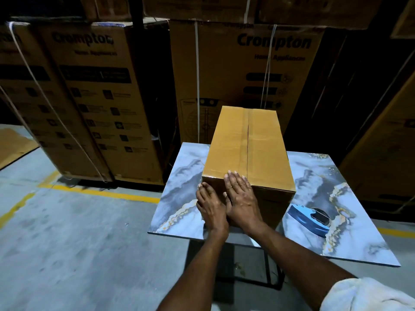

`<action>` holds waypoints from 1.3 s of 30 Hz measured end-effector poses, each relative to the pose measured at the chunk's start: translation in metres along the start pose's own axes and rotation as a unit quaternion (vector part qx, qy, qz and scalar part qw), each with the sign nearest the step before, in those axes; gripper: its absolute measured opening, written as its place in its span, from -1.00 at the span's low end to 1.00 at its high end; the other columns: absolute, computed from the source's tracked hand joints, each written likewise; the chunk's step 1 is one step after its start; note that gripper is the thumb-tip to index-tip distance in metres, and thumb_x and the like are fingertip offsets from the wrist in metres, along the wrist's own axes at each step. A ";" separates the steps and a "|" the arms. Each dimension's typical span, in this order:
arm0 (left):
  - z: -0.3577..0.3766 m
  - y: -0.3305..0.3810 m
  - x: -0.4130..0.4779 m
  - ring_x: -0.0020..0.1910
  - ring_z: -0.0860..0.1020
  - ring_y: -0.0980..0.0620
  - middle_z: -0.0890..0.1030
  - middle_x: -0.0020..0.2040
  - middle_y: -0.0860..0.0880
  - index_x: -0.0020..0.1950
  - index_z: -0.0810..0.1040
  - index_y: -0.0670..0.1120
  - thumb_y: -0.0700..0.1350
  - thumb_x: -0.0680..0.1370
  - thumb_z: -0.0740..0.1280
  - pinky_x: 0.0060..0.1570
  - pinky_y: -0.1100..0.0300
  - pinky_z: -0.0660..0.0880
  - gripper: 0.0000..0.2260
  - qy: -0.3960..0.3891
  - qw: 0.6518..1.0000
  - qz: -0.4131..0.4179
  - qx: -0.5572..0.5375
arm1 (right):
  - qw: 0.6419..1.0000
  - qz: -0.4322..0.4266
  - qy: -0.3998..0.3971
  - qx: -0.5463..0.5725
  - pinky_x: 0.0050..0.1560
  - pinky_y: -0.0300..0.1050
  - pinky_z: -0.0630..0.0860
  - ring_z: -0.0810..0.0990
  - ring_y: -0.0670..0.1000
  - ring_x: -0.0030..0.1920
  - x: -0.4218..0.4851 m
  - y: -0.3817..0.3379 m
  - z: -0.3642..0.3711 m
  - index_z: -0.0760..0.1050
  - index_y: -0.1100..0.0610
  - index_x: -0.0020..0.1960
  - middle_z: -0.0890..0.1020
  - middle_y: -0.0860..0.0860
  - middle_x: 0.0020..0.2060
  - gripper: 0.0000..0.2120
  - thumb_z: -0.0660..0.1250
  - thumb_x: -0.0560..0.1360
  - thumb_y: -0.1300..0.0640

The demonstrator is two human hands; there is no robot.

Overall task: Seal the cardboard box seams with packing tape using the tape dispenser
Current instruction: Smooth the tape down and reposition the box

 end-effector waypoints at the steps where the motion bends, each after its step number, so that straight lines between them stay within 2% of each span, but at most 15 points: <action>1: 0.000 0.000 -0.002 0.25 0.55 -0.27 0.52 0.32 -0.32 0.47 0.33 -0.29 -0.06 0.58 0.19 0.06 -0.10 0.61 -0.49 0.000 1.000 0.005 0.015 | 1.000 -0.003 -0.004 -0.002 0.56 0.01 -0.04 0.16 0.07 0.59 0.000 0.000 0.000 0.18 0.17 0.59 0.22 0.10 0.58 -0.43 0.12 0.61 0.05; 4: -0.005 0.004 -0.011 0.30 0.49 -0.27 0.48 0.37 -0.31 0.50 0.36 -0.29 -0.11 0.57 0.12 0.14 -0.13 0.55 -0.48 0.006 0.998 0.023 0.054 | 1.000 -0.012 -0.019 0.001 0.57 -0.01 -0.09 0.12 0.06 0.60 0.001 0.000 0.000 0.15 0.17 0.60 0.20 0.09 0.59 -0.32 0.29 0.54 0.12; 6: -0.023 0.004 -0.009 0.27 0.48 -0.25 0.52 0.30 -0.28 0.39 0.50 -0.27 -0.23 0.52 0.17 0.16 -0.13 0.51 -0.55 0.054 0.996 0.055 0.041 | 1.000 -0.011 -0.027 0.003 0.57 0.01 -0.06 0.13 0.07 0.60 0.000 0.001 -0.001 0.16 0.17 0.60 0.21 0.10 0.59 -0.28 0.34 0.50 0.16; 9: -0.058 -0.009 0.010 0.10 0.52 -0.25 0.55 0.09 -0.21 0.11 0.65 -0.22 -0.34 0.47 0.26 0.05 -0.13 0.54 -0.73 0.134 0.988 0.030 -0.065 | 0.999 -0.009 -0.041 -0.002 0.56 0.05 0.00 0.11 0.05 0.60 0.000 0.001 0.001 0.15 0.15 0.61 0.19 0.09 0.59 -0.27 0.34 0.50 0.14; 11: -0.075 -0.019 0.028 0.08 0.55 -0.21 0.53 0.09 -0.19 0.15 0.61 -0.25 -0.31 0.58 0.27 0.00 -0.03 0.56 -0.80 0.169 0.973 -0.014 -0.155 | 0.999 -0.005 -0.045 -0.006 0.57 0.04 -0.03 0.08 0.03 0.61 0.000 0.001 0.002 0.12 0.14 0.62 0.17 0.07 0.60 -0.29 0.31 0.53 0.12; 13: -0.073 -0.016 0.044 0.10 0.58 -0.13 0.57 0.12 -0.16 0.24 0.60 -0.25 -0.23 0.66 0.31 -0.01 0.05 0.56 -0.80 0.140 0.970 0.002 -0.197 | 0.999 -0.001 -0.049 -0.005 0.58 0.03 -0.06 0.04 0.02 0.62 -0.001 0.002 0.002 0.09 0.12 0.62 0.13 0.05 0.61 -0.30 0.28 0.55 0.10; 16: -0.059 -0.011 0.055 -0.03 0.61 -0.02 0.66 -0.03 -0.13 0.17 0.69 -0.24 -0.26 0.62 0.35 -0.05 0.11 0.56 -0.82 0.101 0.971 0.047 -0.212 | 0.999 0.001 -0.048 -0.004 0.58 0.00 -0.12 0.01 0.00 0.62 -0.001 0.002 0.003 0.05 0.10 0.63 0.08 0.03 0.61 -0.31 0.25 0.58 0.08; 18: -0.053 -0.023 0.054 -0.06 0.60 0.10 0.68 -0.06 -0.07 0.12 0.71 -0.23 -0.33 0.57 0.37 -0.03 0.18 0.55 -0.82 0.115 0.967 0.008 -0.229 | 0.999 0.002 -0.038 -0.001 0.58 -0.02 -0.12 0.04 0.01 0.61 -0.001 0.002 0.003 0.07 0.11 0.62 0.10 0.03 0.60 -0.32 0.26 0.58 0.08; 20: -0.046 -0.034 0.051 -0.08 0.58 0.19 0.68 -0.09 0.00 0.03 0.73 -0.21 -0.37 0.55 0.37 0.02 0.12 0.58 -0.83 0.115 0.961 -0.043 -0.248 | 0.999 0.005 -0.031 0.002 0.57 -0.01 -0.10 0.06 0.02 0.61 0.001 0.002 0.003 0.08 0.11 0.61 0.12 0.03 0.60 -0.34 0.25 0.59 0.08; 24: -0.039 -0.045 0.050 -0.10 0.63 0.09 0.71 -0.13 -0.03 -0.08 0.73 -0.16 -0.31 0.54 0.36 0.01 0.03 0.60 -0.84 0.095 0.962 -0.059 -0.250 | 0.999 -0.005 -0.037 -0.005 0.57 0.03 -0.05 0.03 0.01 0.62 0.000 0.003 0.007 0.07 0.10 0.62 0.12 0.04 0.61 -0.34 0.22 0.59 0.06; 28: -0.037 -0.047 0.050 -0.06 0.68 -0.01 0.74 -0.09 -0.11 0.00 0.73 -0.22 -0.35 0.51 0.38 0.04 0.07 0.62 -0.84 0.067 0.965 -0.062 -0.247 | 0.999 -0.006 -0.037 0.001 0.57 0.05 0.00 0.10 0.03 0.61 0.000 0.002 0.005 0.15 0.14 0.61 0.19 0.07 0.59 -0.31 0.29 0.54 0.08; 31: -0.028 -0.055 0.047 0.09 0.68 -0.07 0.73 0.05 -0.17 0.14 0.70 -0.27 -0.45 0.50 0.38 0.15 0.22 0.55 -0.74 0.007 0.968 -0.079 -0.240 | 0.999 -0.011 -0.035 -0.002 0.57 0.02 0.01 0.18 0.04 0.59 0.002 0.001 0.001 0.21 0.16 0.59 0.26 0.08 0.57 -0.29 0.35 0.49 0.13; 34: -0.027 -0.058 0.042 0.21 0.66 -0.03 0.72 0.16 -0.08 0.24 0.69 -0.16 -0.30 0.51 0.36 0.25 0.04 0.58 -0.68 -0.054 0.975 -0.059 -0.207 | 1.000 -0.006 -0.029 0.001 0.58 0.03 0.07 0.21 0.03 0.58 0.003 0.000 -0.003 0.24 0.14 0.58 0.29 0.06 0.56 -0.34 0.34 0.52 0.13; 36: -0.044 -0.045 0.042 0.30 0.58 0.00 0.67 0.26 -0.09 0.33 0.64 -0.17 -0.17 0.53 0.32 0.35 0.06 0.49 -0.62 -0.038 0.980 -0.027 -0.192 | 1.000 0.002 -0.020 0.004 0.56 0.06 0.18 0.30 0.04 0.54 0.007 -0.001 -0.008 0.32 0.13 0.55 0.37 0.06 0.52 -0.41 0.34 0.54 0.13; 39: -0.068 -0.007 0.057 0.38 0.51 -0.04 0.61 0.34 -0.12 0.39 0.58 -0.21 -0.12 0.63 0.33 0.40 0.08 0.40 -0.65 0.008 0.979 -0.010 -0.203 | 1.000 0.011 -0.017 0.000 0.42 0.10 0.38 0.49 0.10 0.40 0.015 -0.004 -0.017 0.50 0.13 0.42 0.54 0.07 0.39 -0.47 0.42 0.46 0.23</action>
Point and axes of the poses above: each hand's wrist, its own x-axis towards the middle knuckle, its own z-axis out of the palm, y = z × x, the point moved 10 cm from there along x, towards the middle knuckle
